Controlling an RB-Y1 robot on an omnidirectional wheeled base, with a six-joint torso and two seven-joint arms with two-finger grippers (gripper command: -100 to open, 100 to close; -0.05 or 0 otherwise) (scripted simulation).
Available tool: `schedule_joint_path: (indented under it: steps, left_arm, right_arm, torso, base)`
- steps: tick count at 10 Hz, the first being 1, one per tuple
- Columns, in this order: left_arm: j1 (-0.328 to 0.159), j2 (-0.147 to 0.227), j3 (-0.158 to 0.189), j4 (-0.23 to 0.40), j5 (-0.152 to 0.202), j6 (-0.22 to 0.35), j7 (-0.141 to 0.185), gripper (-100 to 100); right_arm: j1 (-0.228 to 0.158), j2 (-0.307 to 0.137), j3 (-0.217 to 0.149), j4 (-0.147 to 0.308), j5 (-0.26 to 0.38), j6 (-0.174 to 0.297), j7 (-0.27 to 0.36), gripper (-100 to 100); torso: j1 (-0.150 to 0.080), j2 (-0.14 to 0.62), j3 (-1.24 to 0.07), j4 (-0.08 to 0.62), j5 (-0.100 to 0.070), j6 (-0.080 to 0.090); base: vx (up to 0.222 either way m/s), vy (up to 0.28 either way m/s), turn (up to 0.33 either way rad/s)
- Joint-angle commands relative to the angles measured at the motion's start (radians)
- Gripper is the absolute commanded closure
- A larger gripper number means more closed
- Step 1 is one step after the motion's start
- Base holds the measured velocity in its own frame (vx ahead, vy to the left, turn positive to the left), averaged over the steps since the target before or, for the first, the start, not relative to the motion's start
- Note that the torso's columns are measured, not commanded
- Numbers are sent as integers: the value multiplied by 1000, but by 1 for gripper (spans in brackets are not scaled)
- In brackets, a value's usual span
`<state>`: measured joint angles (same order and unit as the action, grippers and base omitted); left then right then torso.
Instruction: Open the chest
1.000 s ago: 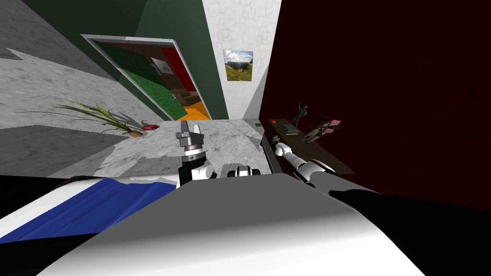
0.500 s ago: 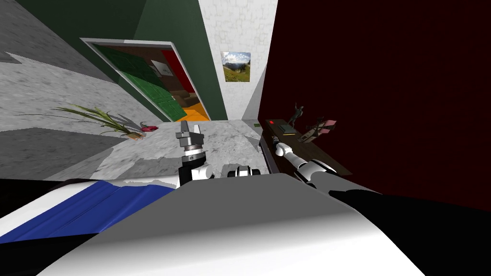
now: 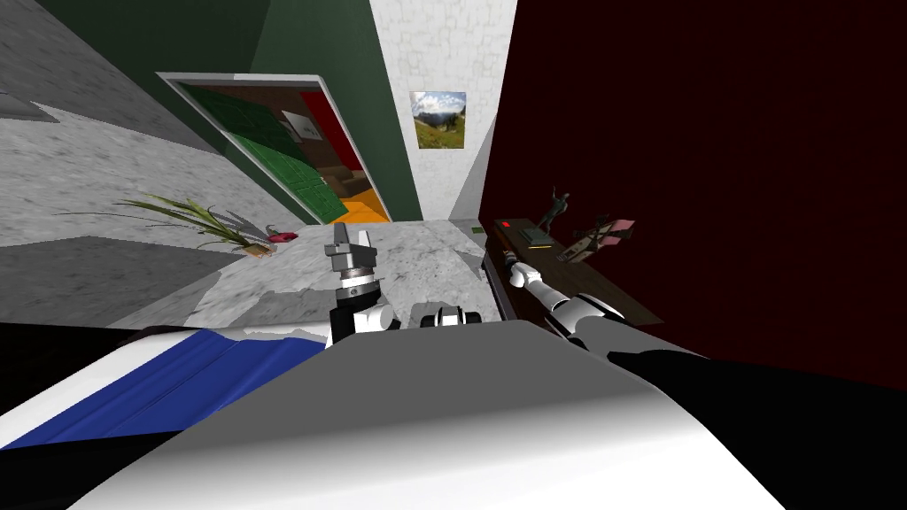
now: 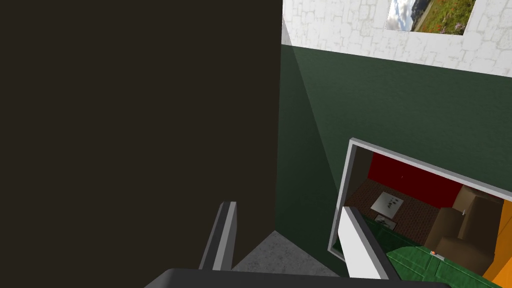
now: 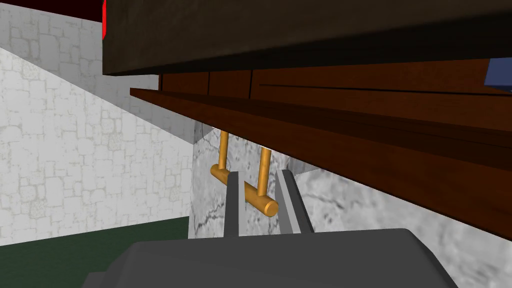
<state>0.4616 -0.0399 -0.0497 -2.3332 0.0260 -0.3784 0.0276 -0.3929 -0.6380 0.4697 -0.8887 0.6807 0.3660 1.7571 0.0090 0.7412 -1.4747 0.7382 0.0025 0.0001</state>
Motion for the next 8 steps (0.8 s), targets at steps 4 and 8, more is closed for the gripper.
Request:
schedule_joint_path:
  steps: [4, 8]
  left_arm:
    - [0, 0, 0, 0, 0, 0, 0, 0]
    - [0, 0, 0, 0, 0, 0, 0, 0]
  right_arm:
    - [-7, 14, 4, -1, -10, 21, 10, 100]
    - [-32, -15, 15, 16, -78, 14, 45, -100]
  torso:
    - [-9, 0, 1, 2, -2, 0]
    - [-10, 0, 0, 1, -2, 0]
  base:
    - [-3, 162, 15]
    - [-21, 132, 39]
